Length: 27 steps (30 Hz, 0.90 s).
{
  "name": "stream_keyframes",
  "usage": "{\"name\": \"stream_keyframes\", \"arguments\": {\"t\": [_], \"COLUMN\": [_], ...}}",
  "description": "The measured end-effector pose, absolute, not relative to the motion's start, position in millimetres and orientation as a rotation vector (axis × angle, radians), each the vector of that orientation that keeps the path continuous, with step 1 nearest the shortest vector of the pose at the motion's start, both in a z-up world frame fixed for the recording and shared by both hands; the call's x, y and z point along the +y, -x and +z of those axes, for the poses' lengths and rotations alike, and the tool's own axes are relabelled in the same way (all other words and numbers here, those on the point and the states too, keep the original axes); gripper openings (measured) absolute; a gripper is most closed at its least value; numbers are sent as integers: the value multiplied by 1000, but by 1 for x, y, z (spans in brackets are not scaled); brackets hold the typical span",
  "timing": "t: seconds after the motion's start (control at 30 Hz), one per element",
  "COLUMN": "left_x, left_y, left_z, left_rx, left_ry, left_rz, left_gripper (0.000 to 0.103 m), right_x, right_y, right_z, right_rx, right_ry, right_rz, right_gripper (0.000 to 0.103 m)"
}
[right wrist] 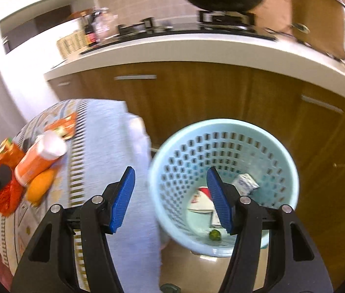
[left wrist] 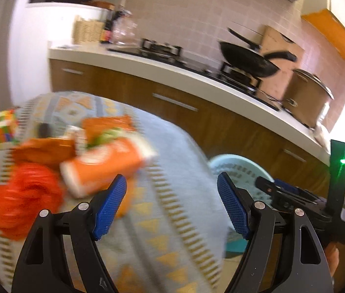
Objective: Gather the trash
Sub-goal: 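Move both tools back over the table toward the red plastic bag, then grasp the red plastic bag with the left tool while the right tool grasps the orange cup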
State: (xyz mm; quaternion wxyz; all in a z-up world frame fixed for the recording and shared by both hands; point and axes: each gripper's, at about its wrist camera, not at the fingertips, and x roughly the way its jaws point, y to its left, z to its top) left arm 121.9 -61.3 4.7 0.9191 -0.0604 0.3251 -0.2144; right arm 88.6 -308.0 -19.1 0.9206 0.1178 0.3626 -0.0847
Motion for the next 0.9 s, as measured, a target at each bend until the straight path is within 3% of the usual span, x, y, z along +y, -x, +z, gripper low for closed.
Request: {"name": "stream_keyframes", "arguments": {"t": [0.33, 0.67, 0.77, 0.9], "left_x": [58, 97, 93, 83], "left_y": [-110, -137, -150, -158], "left_z": [14, -24, -39, -50], "left_rx": [643, 743, 785, 820], "left_ry": [121, 107, 113, 96], "left_rz": [-301, -317, -341, -347], "left_gripper": [81, 82, 81, 71], "right_x": [-241, -182, -166, -153], "right_y": [-102, -111, -112, -117], "right_z": [-10, -13, -14, -15], "right_rx": [758, 794, 805, 819], "right_ry": [-142, -65, -41, -31], "right_rz": [-58, 59, 78, 94], "right_gripper": [57, 57, 57, 57]}}
